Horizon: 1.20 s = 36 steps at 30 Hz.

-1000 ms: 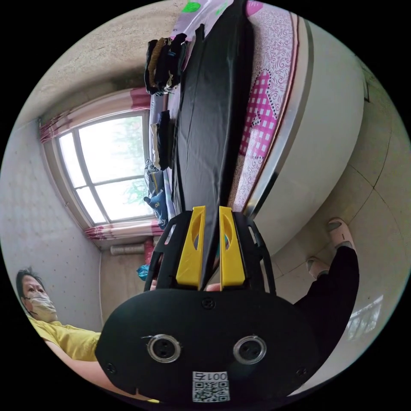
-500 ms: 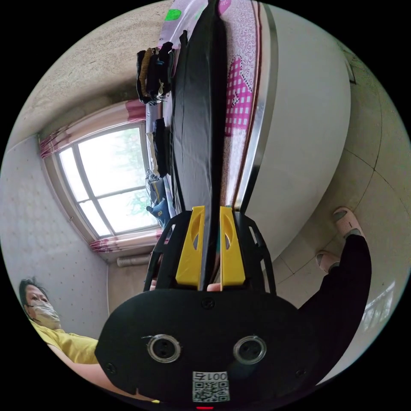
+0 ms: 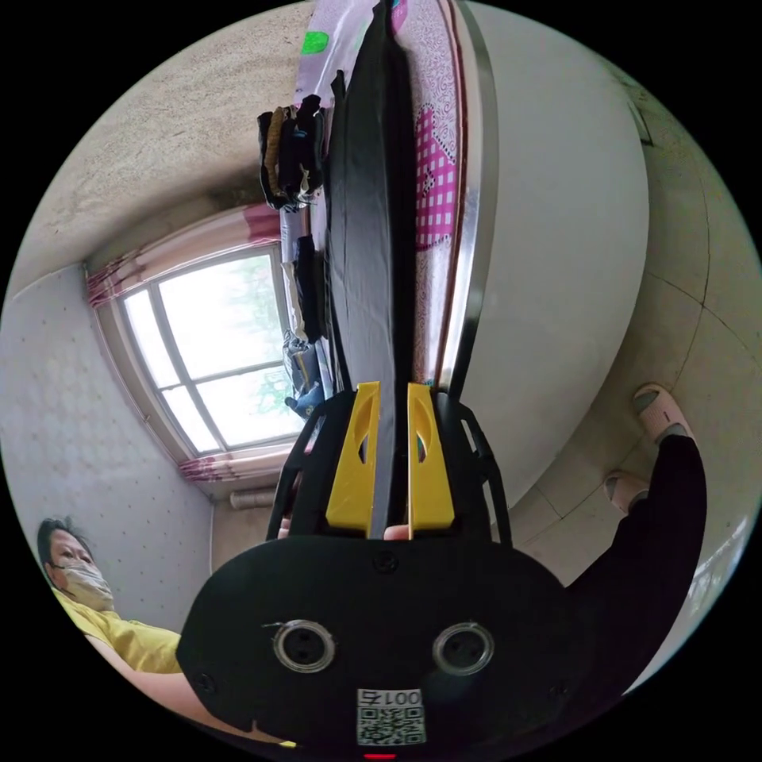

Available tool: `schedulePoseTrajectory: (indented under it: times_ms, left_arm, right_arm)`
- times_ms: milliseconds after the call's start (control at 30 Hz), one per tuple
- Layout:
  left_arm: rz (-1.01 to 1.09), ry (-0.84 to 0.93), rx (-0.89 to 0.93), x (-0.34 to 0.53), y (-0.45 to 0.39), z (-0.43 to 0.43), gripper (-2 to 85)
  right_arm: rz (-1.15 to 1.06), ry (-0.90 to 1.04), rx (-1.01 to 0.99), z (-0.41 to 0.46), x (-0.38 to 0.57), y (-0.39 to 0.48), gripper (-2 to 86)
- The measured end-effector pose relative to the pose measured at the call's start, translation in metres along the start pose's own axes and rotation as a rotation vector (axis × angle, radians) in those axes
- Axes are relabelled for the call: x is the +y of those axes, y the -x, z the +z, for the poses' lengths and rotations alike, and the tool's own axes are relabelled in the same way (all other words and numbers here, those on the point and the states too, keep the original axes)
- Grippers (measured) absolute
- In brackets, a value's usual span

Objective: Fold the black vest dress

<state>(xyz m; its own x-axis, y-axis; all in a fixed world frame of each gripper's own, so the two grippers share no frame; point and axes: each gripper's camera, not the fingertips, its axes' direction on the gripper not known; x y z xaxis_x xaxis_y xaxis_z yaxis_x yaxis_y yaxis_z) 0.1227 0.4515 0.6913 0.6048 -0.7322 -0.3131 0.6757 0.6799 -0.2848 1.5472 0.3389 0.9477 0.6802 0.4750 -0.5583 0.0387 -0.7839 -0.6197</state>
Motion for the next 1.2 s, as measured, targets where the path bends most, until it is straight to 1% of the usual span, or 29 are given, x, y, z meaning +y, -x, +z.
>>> schedulePoseTrajectory:
  times_ms: [333, 500, 800, 967, 1033, 1200]
  left_arm:
    - [0.020, 0.012, 0.004, 0.006, -0.011, -0.009, -1.6]
    - [0.019, 0.006, 0.004, 0.011, -0.013, -0.014, -1.6]
    - [-0.023, -0.010, 0.018, 0.022, -0.012, -0.019, -1.6]
    - [-0.013, 0.064, -0.045, 0.019, -0.021, -0.006, -1.5]
    - [-0.007, 0.075, -0.045, 0.019, -0.023, -0.002, -1.5]
    - [-0.023, 0.021, -0.027, 0.021, -0.028, -0.014, -1.5]
  right_arm:
    - [0.021, -0.003, -0.036, 0.007, 0.001, -0.001, 1.0]
    - [0.002, -0.001, 0.056, 0.010, 0.003, 0.011, 0.7]
    - [-0.046, 0.009, 0.043, 0.010, 0.000, 0.035, 0.5]
    - [-0.077, -0.019, 0.051, 0.006, 0.000, 0.056, 0.6]
    - [-0.065, -0.016, 0.073, 0.004, -0.001, 0.058, 0.6]
    - [-0.024, 0.021, 0.101, 0.007, -0.007, 0.066, 0.6]
